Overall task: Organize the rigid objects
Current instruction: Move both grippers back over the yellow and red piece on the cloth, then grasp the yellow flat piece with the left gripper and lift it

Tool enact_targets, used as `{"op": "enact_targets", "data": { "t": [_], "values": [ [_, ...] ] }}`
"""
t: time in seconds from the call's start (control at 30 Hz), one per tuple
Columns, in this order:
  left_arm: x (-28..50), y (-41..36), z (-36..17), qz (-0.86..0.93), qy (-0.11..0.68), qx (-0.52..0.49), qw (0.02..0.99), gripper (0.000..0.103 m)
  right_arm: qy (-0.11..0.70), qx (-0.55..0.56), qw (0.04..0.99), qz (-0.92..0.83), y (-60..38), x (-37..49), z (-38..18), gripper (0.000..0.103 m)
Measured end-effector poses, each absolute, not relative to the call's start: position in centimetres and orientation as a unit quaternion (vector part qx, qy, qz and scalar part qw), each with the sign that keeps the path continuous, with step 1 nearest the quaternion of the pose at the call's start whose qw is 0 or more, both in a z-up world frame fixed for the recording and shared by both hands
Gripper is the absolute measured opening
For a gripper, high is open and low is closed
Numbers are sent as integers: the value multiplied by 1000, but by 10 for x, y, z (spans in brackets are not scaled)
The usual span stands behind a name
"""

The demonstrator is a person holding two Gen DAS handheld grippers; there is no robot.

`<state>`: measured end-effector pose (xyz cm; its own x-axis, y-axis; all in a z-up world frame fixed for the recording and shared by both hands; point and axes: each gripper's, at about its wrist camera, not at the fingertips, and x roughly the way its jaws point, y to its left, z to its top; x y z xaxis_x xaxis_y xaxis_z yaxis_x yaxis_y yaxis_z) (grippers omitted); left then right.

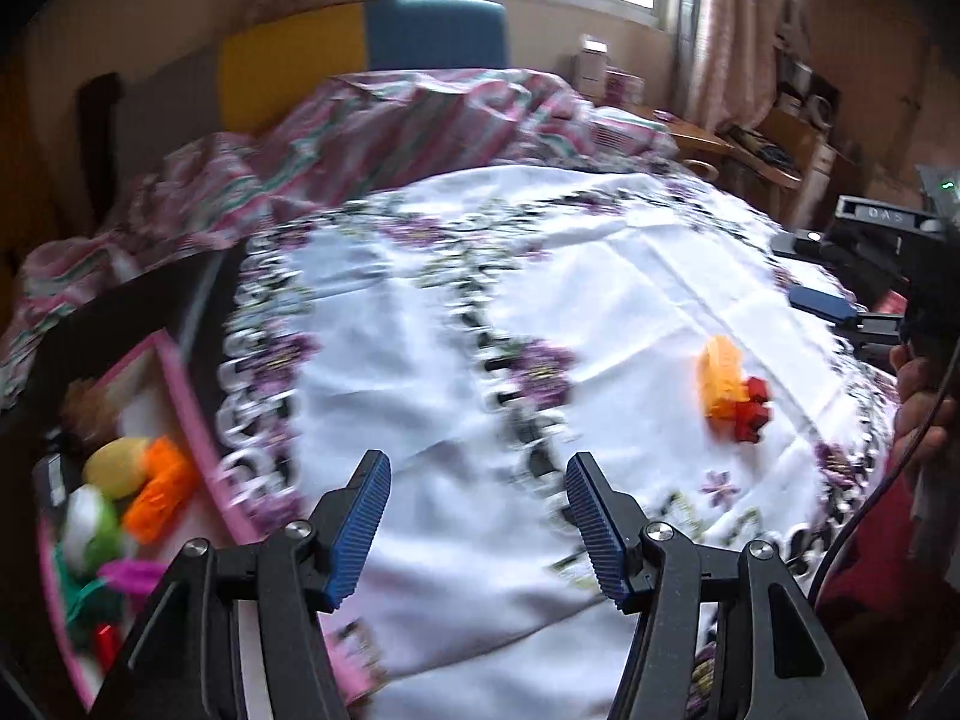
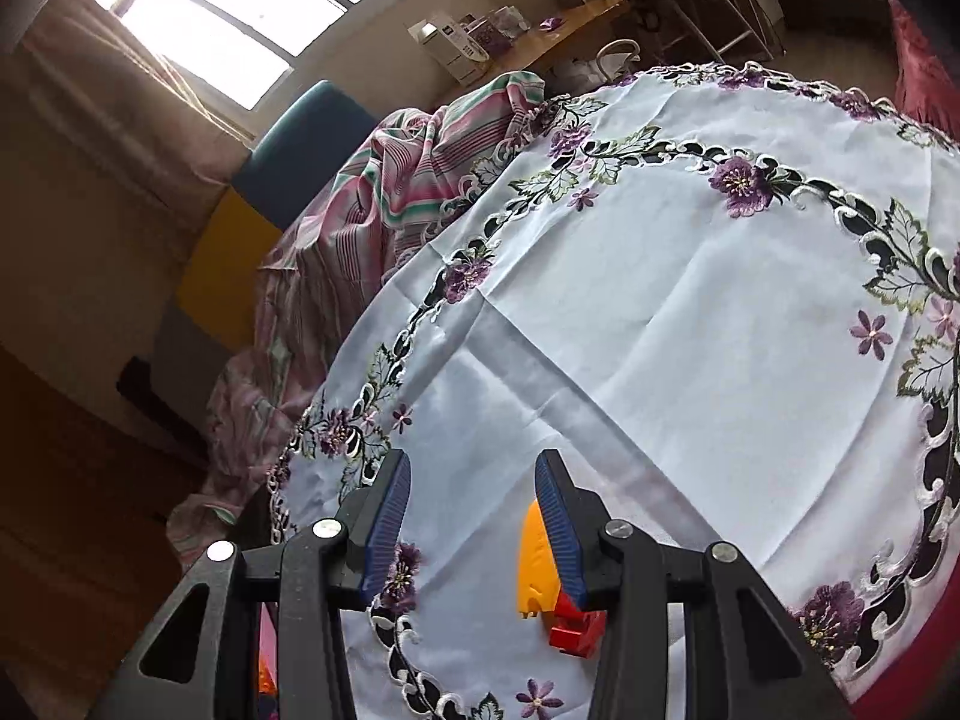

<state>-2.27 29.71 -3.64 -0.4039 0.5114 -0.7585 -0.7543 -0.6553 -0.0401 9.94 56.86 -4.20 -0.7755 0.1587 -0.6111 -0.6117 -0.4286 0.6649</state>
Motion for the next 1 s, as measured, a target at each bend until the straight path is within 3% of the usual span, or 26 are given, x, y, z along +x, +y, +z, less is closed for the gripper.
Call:
{"op": "enact_targets", "data": {
  "t": [0.23,0.33,0.43,0.83,0.9,1.0],
  "values": [
    [-11,363,-51,756,166,-408,483,61,507,-212,233,802,576,110,-45,44],
    [-12,389,-62,731,166,-432,502,48,514,-215,231,797,578,110,-47,44],
    [-15,412,-71,715,162,-458,504,43,520,-218,226,794,579,109,-50,44],
    [-12,489,-83,661,150,-506,534,43,526,-216,217,793,581,110,-51,44],
    [-15,494,-93,654,146,-520,530,32,523,-219,217,794,581,109,-51,44],
    [-22,481,-97,655,119,-528,527,29,513,-230,219,798,580,105,-50,44]
  ]
}}
